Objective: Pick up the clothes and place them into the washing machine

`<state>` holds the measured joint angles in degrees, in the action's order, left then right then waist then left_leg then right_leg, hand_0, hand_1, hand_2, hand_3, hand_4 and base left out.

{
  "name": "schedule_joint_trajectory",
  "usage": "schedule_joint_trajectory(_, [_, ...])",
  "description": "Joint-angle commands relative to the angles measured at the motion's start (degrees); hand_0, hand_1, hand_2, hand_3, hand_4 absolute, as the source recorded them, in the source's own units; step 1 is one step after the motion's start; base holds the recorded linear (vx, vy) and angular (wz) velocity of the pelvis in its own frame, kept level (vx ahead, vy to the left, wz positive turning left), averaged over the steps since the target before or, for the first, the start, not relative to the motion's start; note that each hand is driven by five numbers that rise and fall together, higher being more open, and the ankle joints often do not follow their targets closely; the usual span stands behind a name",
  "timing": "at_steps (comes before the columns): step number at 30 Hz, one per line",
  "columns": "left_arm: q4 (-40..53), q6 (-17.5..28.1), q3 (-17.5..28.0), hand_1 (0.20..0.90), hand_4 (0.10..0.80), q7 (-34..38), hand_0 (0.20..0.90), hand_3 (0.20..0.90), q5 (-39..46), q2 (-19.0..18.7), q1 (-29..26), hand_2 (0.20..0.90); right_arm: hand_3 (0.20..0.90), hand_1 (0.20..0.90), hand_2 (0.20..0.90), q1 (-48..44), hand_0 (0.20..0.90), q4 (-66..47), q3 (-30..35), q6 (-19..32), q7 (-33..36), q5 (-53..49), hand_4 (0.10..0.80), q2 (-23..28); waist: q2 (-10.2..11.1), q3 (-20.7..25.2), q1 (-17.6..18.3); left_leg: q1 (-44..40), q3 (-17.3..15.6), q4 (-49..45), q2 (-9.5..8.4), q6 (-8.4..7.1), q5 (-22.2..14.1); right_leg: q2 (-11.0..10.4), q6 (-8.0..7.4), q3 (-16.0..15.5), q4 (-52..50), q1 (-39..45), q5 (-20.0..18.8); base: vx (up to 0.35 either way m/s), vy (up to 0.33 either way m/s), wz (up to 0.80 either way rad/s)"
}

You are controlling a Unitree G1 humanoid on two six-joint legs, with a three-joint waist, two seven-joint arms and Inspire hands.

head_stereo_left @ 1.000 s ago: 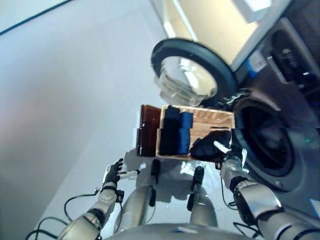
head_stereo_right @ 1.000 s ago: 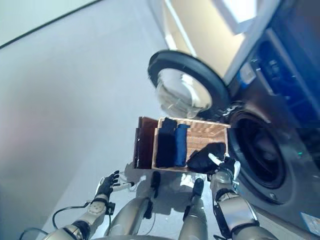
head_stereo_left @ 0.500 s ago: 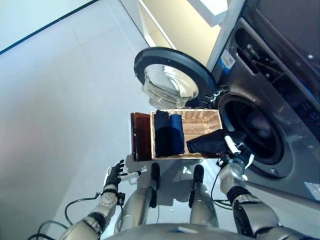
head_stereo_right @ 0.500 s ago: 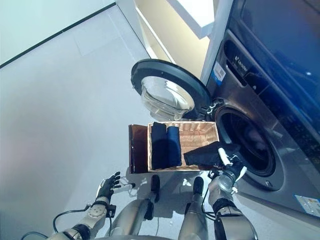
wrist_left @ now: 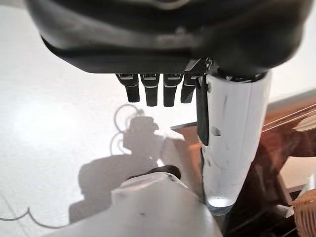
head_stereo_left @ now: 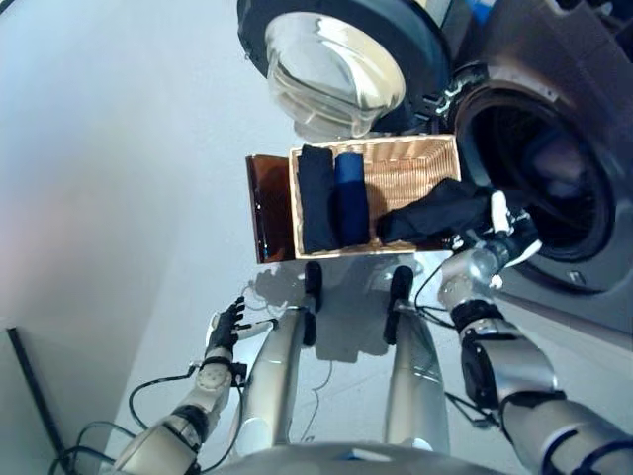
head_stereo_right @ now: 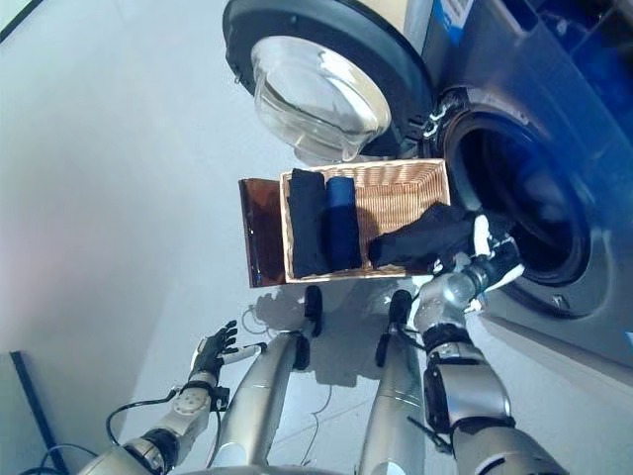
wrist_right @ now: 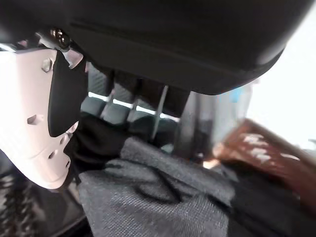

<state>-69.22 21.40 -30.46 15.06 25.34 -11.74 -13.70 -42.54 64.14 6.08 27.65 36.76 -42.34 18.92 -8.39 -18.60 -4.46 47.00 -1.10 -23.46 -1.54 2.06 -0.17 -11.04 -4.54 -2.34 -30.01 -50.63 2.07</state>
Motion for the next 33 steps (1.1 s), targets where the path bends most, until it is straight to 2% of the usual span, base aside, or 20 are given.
schedule_joint_trajectory(1, [0.1,2.1,0.2,0.9,0.8,2.8,0.9,0.9,-0.8,-1.3,0.9,0.9,0.2,0.2,0.2,-4.1,0.2,-1.5,-2.0,4.4,3.6,4.9,0.3,11.3,-2.3,2.4,-0.9,2.6,3.2,-3.7,1.05,-4.59,-4.1,0.8,0.55,-0.2,3.0,3.4,2.1,0.052,-0.036,-0.02])
schedule_joint_trajectory(6, [1.6,2.2,0.8,0.9,0.8,3.3,0.9,0.9,-2.0,-2.7,1.4,0.9,0.2,0.2,0.2,-10.7,0.2,3.2,-4.7,2.9,5.0,6.7,0.3,19.1,-2.6,2.9,-2.1,2.0,3.6,-0.4,0.97,-5.0,-2.9,1.0,0.62,-0.3,4.2,3.7,2.2,0.03,-0.022,0.04])
schedule_joint_trajectory(7, [1.8,2.3,0.9,0.9,0.8,3.5,0.9,0.9,-2.2,-2.8,1.5,0.9,0.2,0.2,0.2,-11.8,0.2,3.0,-4.8,2.8,5.9,7.2,0.3,20.2,-2.7,2.4,-2.1,2.5,3.3,0.4,1.09,-4.88,-0.7,0.9,1.02,-0.7,4.8,3.1,0.4,-0.051,-0.017,0.1])
schedule_joint_trajectory(8, [1.8,2.5,1.0,0.9,0.8,3.8,0.9,0.9,-2.3,-2.9,1.5,0.9,0.2,0.2,0.2,-12.6,0.2,2.8,-4.5,3.0,7.8,8.1,0.3,21.8,-2.7,2.5,-2.2,2.4,3.4,1.4,1.06,-5.03,-0.3,1.0,1.08,-0.7,5.4,3.3,0.4,-0.055,-0.02,0.12])
schedule_joint_trajectory(11, [2.6,2.6,0.5,0.9,0.8,4.3,0.9,0.9,-2.4,-3.2,1.3,0.9,0.2,0.2,0.2,-15.4,0.2,3.4,-4.5,3.4,9.4,7.6,0.3,24.3,-2.9,2.4,-2.5,1.8,3.8,3.1,0.94,-5.26,0.3,1.1,1.09,-0.8,6.1,3.6,0.4,0.037,-0.015,0.19])
schedule_joint_trajectory(12, [2.9,2.5,0.4,0.9,0.8,4.7,0.9,0.9,-2.4,-3.5,1.3,0.9,0.2,0.2,0.2,-17.7,0.2,4.0,-4.6,3.3,10.2,7.2,0.3,26.7,-2.9,2.4,-2.6,1.6,3.8,4.1,0.87,-5.38,0.6,1.1,1.08,-0.7,6.4,3.6,0.5,0.125,-0.024,0.15])
schedule_joint_trajectory(13, [3.3,2.7,0.4,0.9,0.8,5.0,0.9,0.9,-2.3,-3.7,1.3,0.9,0.2,0.2,0.2,-18.8,0.2,4.0,-4.9,3.0,11.3,7.4,0.3,28.0,-2.9,2.8,-2.8,0.8,4.3,4.7,0.7,-5.62,-0.7,1.2,0.78,-0.4,6.5,3.9,1.8,0.026,-0.009,0.07])
schedule_joint_trajectory(14, [4.1,2.7,0.2,0.9,0.8,5.3,0.9,0.9,-2.3,-3.8,1.2,0.9,0.2,0.2,0.2,-20.1,0.2,3.9,-5.4,2.8,11.9,7.6,0.3,29.3,-3.1,2.3,-2.8,1.4,4.0,5.5,0.74,-5.47,1.3,1.1,1.11,-0.7,6.9,3.1,0.1,0.0,0.0,0.0])
schedule_joint_trajectory(16, [5.2,2.9,0.0,0.9,0.8,5.6,0.9,0.9,-2.2,-4.0,1.4,0.9,0.2,0.2,0.2,-22.1,0.2,1.6,-6.1,2.5,14.1,9.0,0.3,31.9,-3.3,1.9,-2.7,1.4,4.0,6.5,0.77,-5.53,1.8,1.1,1.11,-0.6,7.1,2.4,0.0,-0.048,0.002,0.01])
schedule_joint_trajectory(22, [7.7,3.1,-0.7,0.9,0.8,6.3,0.9,0.9,-2.1,-4.2,2.9,0.9,0.2,0.2,0.2,-25.3,0.2,-0.8,-7.8,2.1,17.1,11.8,0.3,35.9,-4.2,1.9,-2.6,1.4,3.9,8.7,0.59,-5.76,2.8,0.9,1.01,0.1,7.5,1.3,-0.3,0.014,0.009,0.01])
schedule_joint_trajectory(23, [7.4,3.0,-0.5,0.9,0.8,6.2,0.9,0.9,-1.9,-4.0,2.9,0.9,0.9,0.9,0.9,-25.1,0.9,-0.5,-8.5,1.7,14.9,10.8,0.8,35.0,-4.2,1.9,-2.5,1.0,3.7,9.5,0.47,-5.71,3.0,1.0,0.92,0.3,8.0,1.5,-0.6,0.041,0.024,0.05])
schedule_joint_trajectory(27, [5.5,2.9,-0.2,0.9,0.8,5.9,0.9,0.9,-0.7,-3.5,2.3,0.9,0.9,0.9,0.9,-24.9,0.9,1.6,-8.2,3.0,9.7,4.7,0.8,32.5,-3.7,1.9,-2.2,0.4,3.1,10.0,0.52,-5.54,2.9,1.1,0.8,0.6,8.9,1.8,-1.1,0.035,0.027,-0.06])
schedule_joint_trajectory(28, [4.6,2.5,-0.4,0.9,0.8,5.5,0.9,0.9,-0.2,-3.0,1.8,0.9,0.9,0.9,0.9,-23.9,0.9,3.9,-7.6,3.3,7.4,1.9,0.8,29.9,-3.8,1.9,-2.0,0.1,2.7,10.2,0.5,-5.47,2.8,1.1,0.66,0.8,9.4,2.1,-1.4,0.019,0.023,-0.11])
schedule_joint_trajectory(29, [4.6,2.5,-0.5,0.9,0.8,5.5,0.9,0.9,-0.2,-3.1,1.9,0.9,0.9,0.9,0.9,-23.9,0.9,4.1,-7.6,3.4,7.1,1.6,0.8,30.0,-3.8,1.9,-2.1,0.1,2.7,10.2,0.5,-5.46,2.9,1.1,0.65,0.8,9.4,2.2,-1.4,0.024,0.033,-0.13])
schedule_joint_trajectory(33, [3.5,2.2,-0.7,0.9,0.8,4.3,0.9,0.9,0.6,-2.4,1.0,0.9,0.9,0.9,0.9,-21.8,0.9,7.2,-6.7,3.4,2.3,-3.5,0.8,24.1,-3.8,2.2,-1.9,-0.8,2.3,10.9,0.27,-5.37,2.9,1.0,0.48,1.0,10.9,3.5,-2.1,0.021,0.024,-0.12])
